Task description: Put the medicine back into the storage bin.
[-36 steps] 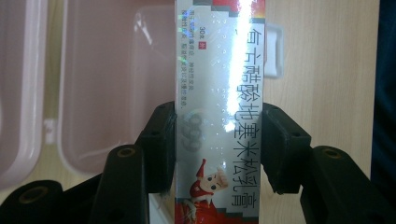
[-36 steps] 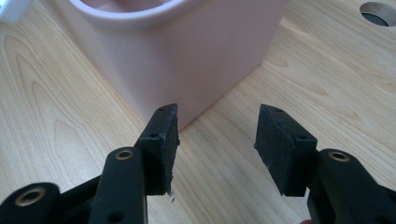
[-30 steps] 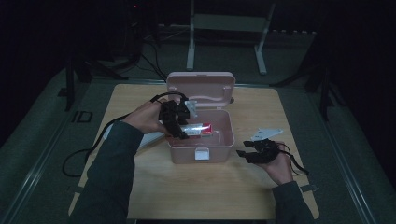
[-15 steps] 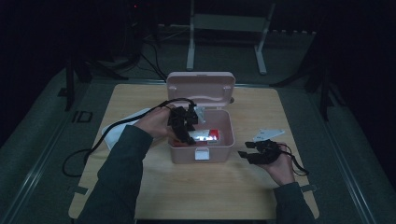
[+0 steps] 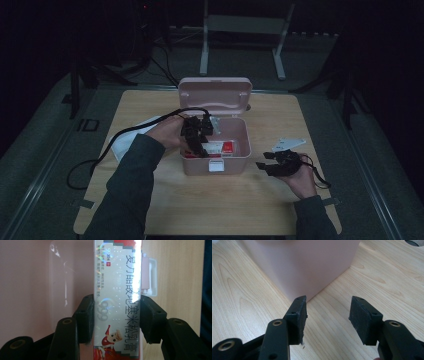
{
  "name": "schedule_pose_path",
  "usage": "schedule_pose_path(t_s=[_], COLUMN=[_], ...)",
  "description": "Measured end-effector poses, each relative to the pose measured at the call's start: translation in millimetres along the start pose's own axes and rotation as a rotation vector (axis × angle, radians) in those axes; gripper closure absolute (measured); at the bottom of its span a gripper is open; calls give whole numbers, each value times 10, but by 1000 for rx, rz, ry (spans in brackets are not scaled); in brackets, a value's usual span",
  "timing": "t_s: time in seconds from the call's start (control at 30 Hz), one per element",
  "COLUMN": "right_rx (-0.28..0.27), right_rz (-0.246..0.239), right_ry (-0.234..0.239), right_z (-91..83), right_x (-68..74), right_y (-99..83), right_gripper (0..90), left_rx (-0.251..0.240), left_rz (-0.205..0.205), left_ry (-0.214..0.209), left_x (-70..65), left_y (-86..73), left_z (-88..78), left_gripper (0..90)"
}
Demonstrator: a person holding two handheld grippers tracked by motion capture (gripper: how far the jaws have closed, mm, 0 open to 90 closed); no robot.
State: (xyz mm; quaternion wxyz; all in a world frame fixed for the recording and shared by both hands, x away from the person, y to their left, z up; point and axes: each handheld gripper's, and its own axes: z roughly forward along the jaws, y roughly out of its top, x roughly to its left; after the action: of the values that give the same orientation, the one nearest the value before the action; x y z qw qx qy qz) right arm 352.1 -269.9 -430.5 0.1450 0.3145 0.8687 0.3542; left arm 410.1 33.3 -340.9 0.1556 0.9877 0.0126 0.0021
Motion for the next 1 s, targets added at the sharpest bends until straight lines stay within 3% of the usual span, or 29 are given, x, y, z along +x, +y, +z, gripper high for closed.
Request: schedule_pose_path(t_s=[0.1,0.17,0.4,0.7,0.9,1.0], right_rx=[0,0,0,2,-1,-2], right_rz=[1,0,0,2,3,7], right_ry=[1,1,0,-1,-4,-6], right_z=[0,-1,-2,-6,-18,-24], right_x=[1,1,-5,-8,-16,-21], right_y=[0,-1,-6,-14,-15,-16], right_gripper=[473,473,473,470,468,468], left_rx=[6,16,6,28,31,21], left_rz=[0,-22,-21,-40,-57,-60], left_ry=[-4,2,-12,-24,38,66], left_x=[11,46,62,90,75,50], left_y=[-5,-12,12,13,-25,-67], left_z=[4,26,71,124,77,15], left_gripper=[506,506,506,502,376,381])
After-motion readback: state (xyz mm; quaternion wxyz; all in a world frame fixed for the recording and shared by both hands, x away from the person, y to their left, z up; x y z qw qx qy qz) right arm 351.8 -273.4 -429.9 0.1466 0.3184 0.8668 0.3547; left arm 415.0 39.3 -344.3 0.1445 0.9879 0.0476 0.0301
